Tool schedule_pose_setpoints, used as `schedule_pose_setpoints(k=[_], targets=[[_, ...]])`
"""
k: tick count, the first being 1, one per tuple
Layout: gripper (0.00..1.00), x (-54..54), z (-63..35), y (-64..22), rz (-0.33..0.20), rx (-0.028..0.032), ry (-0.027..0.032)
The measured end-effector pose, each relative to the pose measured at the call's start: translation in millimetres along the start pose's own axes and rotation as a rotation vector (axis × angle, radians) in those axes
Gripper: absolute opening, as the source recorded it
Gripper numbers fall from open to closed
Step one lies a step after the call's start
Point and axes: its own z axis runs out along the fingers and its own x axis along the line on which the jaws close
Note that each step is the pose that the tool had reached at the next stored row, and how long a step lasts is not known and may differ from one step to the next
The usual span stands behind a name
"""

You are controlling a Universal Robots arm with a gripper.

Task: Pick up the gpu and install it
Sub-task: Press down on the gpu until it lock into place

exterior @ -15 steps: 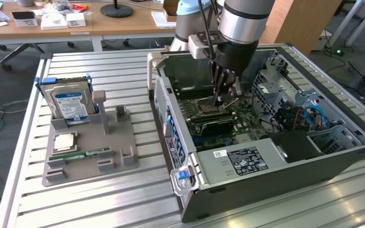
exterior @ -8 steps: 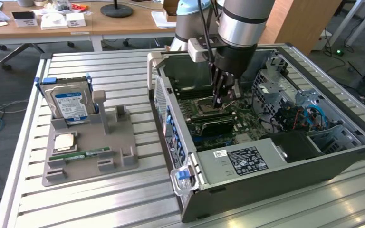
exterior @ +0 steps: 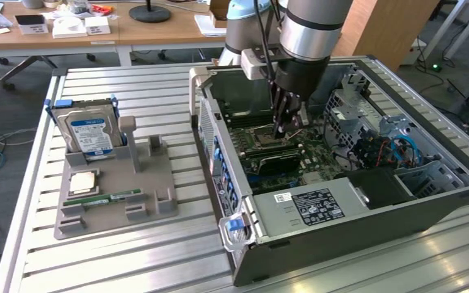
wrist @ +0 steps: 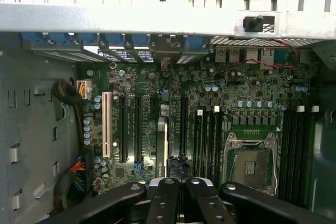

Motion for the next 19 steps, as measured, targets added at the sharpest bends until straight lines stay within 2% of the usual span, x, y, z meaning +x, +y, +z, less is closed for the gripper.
schedule_pose_setpoints(k=[5, 11, 19], targets=[[0.11, -2.1, 0.6, -0.1, 0.000, 0.0000, 0.0000], [0.11, -2.0, 6.3, 0.1, 0.000, -0.0001, 0.0001], [0.11, -2.0, 7.3, 0.1, 0.000, 0.0001, -0.0002]])
